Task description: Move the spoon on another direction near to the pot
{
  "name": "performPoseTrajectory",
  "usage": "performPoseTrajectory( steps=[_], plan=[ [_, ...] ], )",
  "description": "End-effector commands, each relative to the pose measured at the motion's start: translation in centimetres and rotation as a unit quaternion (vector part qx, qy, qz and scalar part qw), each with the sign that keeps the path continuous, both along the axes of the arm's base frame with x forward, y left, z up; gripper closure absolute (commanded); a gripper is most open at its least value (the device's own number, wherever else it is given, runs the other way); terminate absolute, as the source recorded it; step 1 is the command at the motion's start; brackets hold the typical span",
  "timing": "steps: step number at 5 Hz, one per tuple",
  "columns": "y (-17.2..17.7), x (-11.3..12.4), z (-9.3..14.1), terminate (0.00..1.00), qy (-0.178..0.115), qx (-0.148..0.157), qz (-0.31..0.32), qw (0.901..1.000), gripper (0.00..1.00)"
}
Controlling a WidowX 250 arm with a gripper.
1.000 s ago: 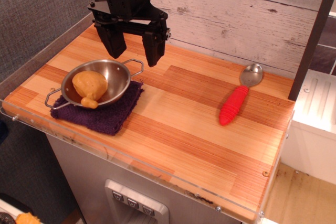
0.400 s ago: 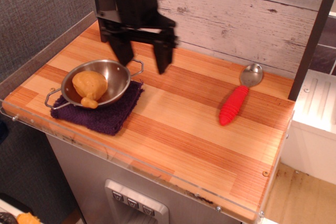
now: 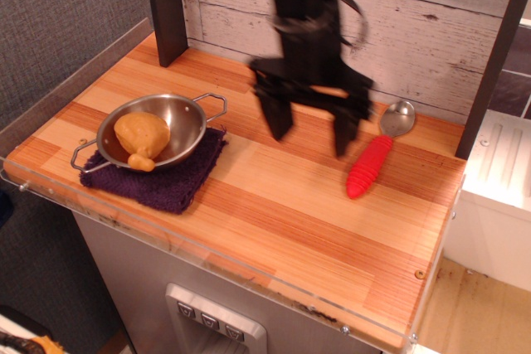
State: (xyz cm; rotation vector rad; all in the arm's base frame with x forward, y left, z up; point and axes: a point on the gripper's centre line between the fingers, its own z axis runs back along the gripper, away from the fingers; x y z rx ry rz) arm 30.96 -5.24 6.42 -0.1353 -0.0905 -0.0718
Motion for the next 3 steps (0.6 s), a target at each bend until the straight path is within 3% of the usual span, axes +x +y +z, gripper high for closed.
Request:
performPoseTrajectory(
  steps=[1,3],
  plan=[
    [-2.7,1.9,-1.8,0.0,-0.003,0.022,0.017,0.9996,0.0],
    [-3.7,3.4,-2.9,0.0,-0.005,0.033,0.011,0.9994,0.0]
  ],
)
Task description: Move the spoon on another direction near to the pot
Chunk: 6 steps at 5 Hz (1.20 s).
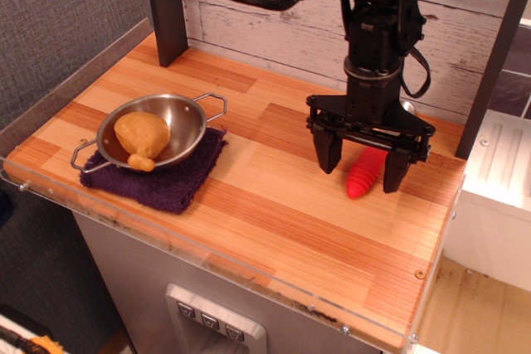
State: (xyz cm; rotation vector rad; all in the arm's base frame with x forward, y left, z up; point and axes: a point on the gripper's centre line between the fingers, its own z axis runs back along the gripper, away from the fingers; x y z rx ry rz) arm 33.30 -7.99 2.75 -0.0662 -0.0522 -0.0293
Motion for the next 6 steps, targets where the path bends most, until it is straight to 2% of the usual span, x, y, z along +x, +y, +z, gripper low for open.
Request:
performPoseTrajectory(
  steps=[1,3,4,5,6],
  plan=[
    [-1.4,1.5,-0.1,0.0,-0.022,0.005,-0.019,0.9996,0.0],
    [-1.6,1.5,-1.2,0.0,-0.016,0.01,-0.034,0.9993,0.0],
    [-1.2,1.5,-1.0,0.0,-0.017,0.004,-0.032,0.9993,1.0],
    [-1.0,1.4,-0.6,0.0,-0.017,0.0,-0.034,0.9993,1.0],
    [-0.6,1.0,1.7,0.0,-0.031,-0.003,-0.055,0.998,1.0]
  ],
)
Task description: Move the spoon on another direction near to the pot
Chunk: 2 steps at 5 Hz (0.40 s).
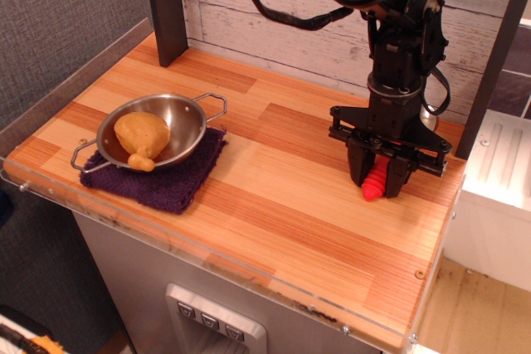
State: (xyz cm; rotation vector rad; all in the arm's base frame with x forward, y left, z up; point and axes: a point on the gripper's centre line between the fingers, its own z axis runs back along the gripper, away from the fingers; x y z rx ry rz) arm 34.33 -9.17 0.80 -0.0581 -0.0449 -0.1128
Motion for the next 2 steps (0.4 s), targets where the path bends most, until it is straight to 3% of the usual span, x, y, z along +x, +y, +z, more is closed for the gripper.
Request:
performPoseTrajectory(
  steps=[1,2],
  plan=[
    [3.4,-1.6,8.6,0.0,-0.074,-0.009,-0.003,0.9972,1.0],
    [8.5,-4.4,13.3,0.0,-0.104,-0.025,0.063,0.9923,1.0]
  ],
)
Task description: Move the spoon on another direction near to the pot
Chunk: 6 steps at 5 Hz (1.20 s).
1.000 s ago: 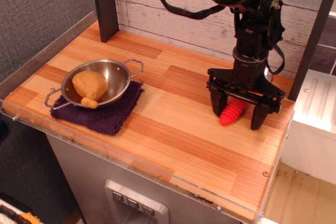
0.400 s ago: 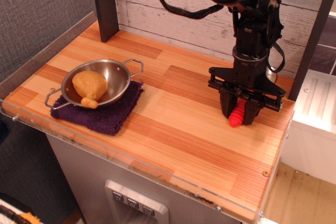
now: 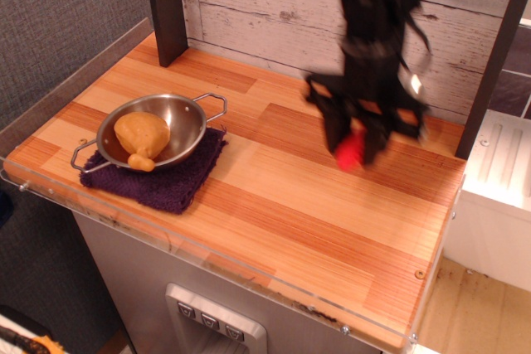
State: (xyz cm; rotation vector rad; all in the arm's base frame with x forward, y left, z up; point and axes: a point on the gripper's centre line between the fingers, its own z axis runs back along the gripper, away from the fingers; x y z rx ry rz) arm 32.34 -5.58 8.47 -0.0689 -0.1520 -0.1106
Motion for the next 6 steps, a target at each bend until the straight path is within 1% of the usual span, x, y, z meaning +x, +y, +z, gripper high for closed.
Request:
performPoseTrajectory(
  steps=[1,2,3,4,5,6],
  plan=[
    [9.6,-5.7,7.1,0.0,-0.047,-0.017,0.112,0.9924,1.0],
    [14.5,-7.6,6.8,0.0,-0.016,0.006,0.117,0.993,1.0],
    [19.6,-9.4,5.1,0.0,0.007,-0.006,0.108,0.9941,1.0],
    [24.6,-10.1,3.4,0.0,0.001,-0.025,0.095,0.9951,1.0],
    [28.3,-8.4,2.1,0.0,-0.012,0.022,0.112,0.9934,1.0],
    [29.0,-7.7,1.1,0.0,-0.037,0.021,0.11,0.993,1.0]
  ],
)
